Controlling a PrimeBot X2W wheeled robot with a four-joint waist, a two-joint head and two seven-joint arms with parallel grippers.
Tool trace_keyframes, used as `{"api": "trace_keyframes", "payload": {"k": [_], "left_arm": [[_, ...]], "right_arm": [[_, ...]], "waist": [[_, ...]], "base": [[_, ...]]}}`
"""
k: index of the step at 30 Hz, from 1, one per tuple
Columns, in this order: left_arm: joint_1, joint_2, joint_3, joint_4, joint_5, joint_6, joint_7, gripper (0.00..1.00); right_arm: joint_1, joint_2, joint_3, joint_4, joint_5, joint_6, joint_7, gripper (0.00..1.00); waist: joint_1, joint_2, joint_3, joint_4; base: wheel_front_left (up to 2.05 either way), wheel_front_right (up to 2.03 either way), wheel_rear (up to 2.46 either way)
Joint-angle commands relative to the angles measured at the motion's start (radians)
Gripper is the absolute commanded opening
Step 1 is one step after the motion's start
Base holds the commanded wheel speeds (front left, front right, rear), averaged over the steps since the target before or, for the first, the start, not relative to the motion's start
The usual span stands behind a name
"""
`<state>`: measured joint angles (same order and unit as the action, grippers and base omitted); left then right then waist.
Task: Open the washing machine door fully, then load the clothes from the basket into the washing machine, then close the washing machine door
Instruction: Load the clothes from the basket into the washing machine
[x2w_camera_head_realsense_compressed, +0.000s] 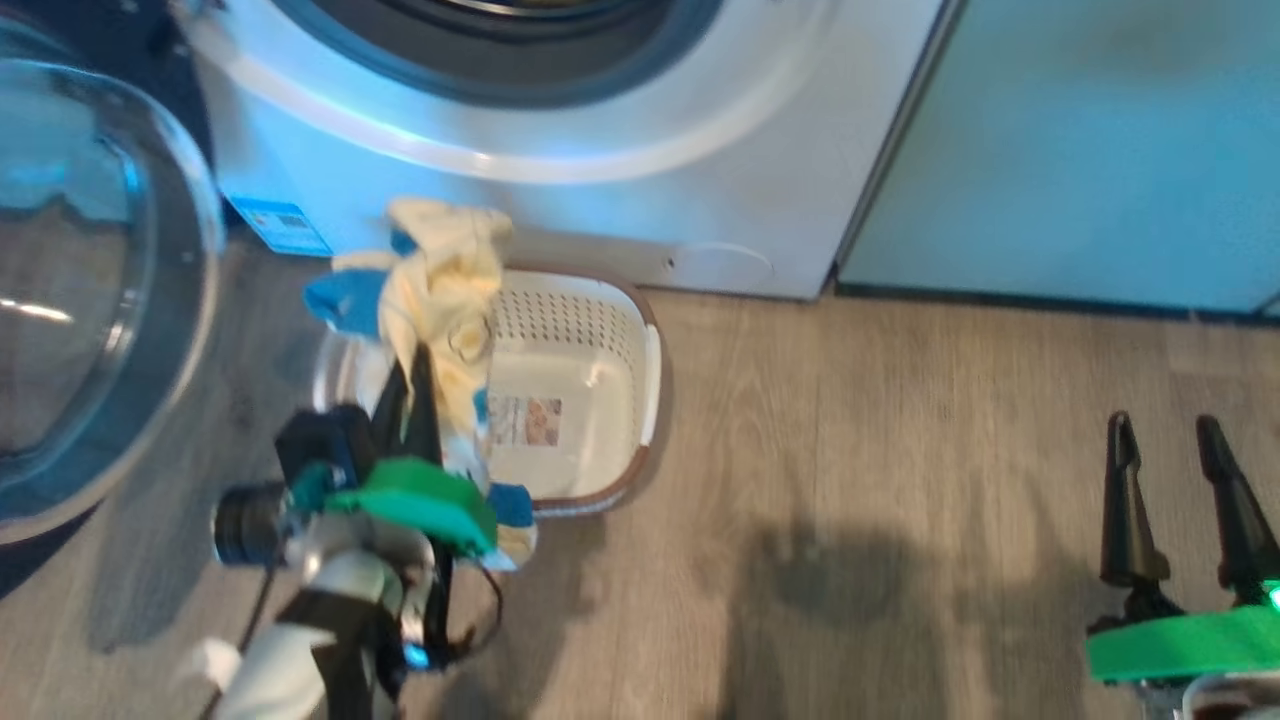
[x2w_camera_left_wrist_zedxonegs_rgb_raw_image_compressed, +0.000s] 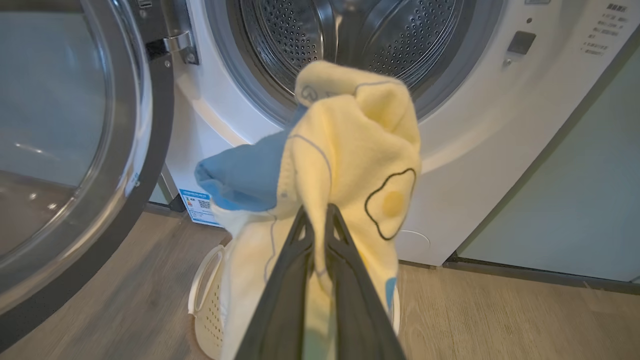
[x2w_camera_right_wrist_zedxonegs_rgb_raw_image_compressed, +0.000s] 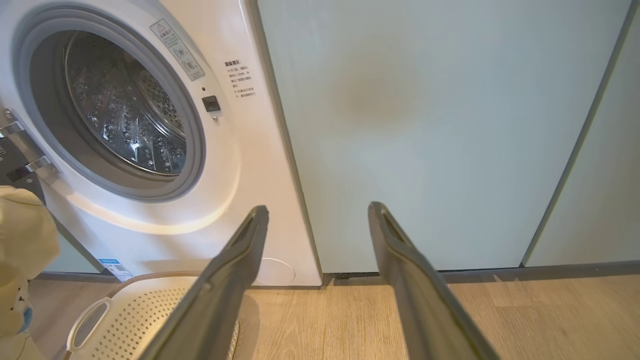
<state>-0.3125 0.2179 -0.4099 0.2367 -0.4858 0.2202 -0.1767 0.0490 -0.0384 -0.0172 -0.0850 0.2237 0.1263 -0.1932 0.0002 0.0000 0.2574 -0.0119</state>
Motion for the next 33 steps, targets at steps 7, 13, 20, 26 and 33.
{"api": "trace_keyframes", "payload": {"k": [7,13,20,26,33], "left_arm": [[-0.21,0.044,0.079,0.087,-0.015,-0.032,0.015,0.0],[-0.364,0.087,0.11,0.182,-0.029,-0.059,0.056,0.0],[-0.534,0.152,0.136,0.259,-0.038,-0.089,0.123,0.0],[-0.683,0.224,0.137,0.274,-0.02,-0.098,0.222,0.0],[-0.847,0.303,0.131,0.271,0.008,-0.103,0.335,0.0]], "right_arm": [[-0.093,-0.012,0.043,-0.001,0.039,0.004,-0.04,1.0],[-0.144,-0.012,0.057,0.041,0.081,0.004,-0.062,1.0],[-0.191,-0.012,0.072,0.062,0.129,0.004,-0.068,1.0],[-0.219,-0.012,0.082,0.056,0.168,0.004,-0.068,1.0],[-0.249,-0.012,0.112,0.057,0.215,0.004,-0.068,1.0]], "waist": [[-0.0002,0.0,0.152,-0.106],[-0.0002,0.0,0.228,-0.165],[-0.0002,0.0,0.288,-0.217],[-0.0002,0.0,0.339,-0.249],[-0.0002,0.0,0.399,-0.289]], "base": [[0.0,0.0,0.0],[0.0,0.0,0.0],[0.0,0.0,0.0],[0.0,0.0,0.0],[0.0,0.0,0.0]]}}
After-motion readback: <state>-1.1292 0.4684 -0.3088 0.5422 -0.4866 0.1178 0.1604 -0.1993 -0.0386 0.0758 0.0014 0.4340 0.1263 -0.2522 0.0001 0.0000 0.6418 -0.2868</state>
